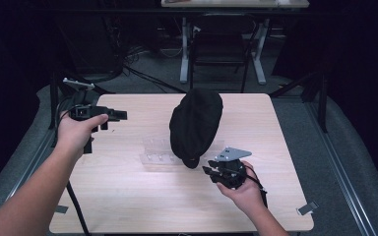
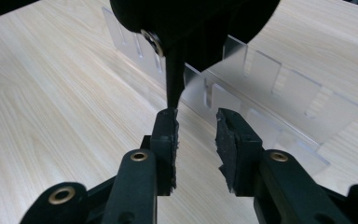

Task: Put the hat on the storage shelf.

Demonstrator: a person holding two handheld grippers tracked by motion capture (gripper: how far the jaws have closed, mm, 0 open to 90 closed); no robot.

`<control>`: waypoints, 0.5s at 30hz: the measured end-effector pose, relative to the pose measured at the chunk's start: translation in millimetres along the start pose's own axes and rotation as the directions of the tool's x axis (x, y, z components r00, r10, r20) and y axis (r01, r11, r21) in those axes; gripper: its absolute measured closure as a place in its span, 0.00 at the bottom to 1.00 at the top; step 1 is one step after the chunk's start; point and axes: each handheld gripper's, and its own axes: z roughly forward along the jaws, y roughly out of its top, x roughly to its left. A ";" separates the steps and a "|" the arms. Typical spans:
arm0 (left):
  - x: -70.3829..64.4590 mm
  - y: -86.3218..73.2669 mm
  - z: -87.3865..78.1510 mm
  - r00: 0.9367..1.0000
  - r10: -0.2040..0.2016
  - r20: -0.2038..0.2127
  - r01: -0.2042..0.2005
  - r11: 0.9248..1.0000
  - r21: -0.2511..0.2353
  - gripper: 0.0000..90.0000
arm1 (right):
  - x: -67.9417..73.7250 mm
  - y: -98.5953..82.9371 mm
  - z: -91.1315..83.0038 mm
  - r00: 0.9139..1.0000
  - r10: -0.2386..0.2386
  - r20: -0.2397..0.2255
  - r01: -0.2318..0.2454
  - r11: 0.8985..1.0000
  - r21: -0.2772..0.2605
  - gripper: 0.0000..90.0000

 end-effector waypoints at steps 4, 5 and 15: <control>6.5 -10.9 2.3 0.997 0.053 -0.053 -0.053 0.999 -0.001 0.63 | -3.9 -5.4 -4.7 1.000 0.002 0.022 -0.002 1.000 0.000 0.73; 9.2 -14.7 3.4 0.996 0.070 -0.062 -0.071 0.998 0.000 0.62 | -5.3 -7.1 -6.2 1.000 0.003 0.029 -0.003 1.000 -0.003 0.71; 45.5 -68.1 14.0 0.990 0.111 -0.086 -0.111 0.994 0.002 0.55 | -21.8 -17.4 -20.6 0.996 0.030 0.087 -0.022 0.995 -0.098 0.56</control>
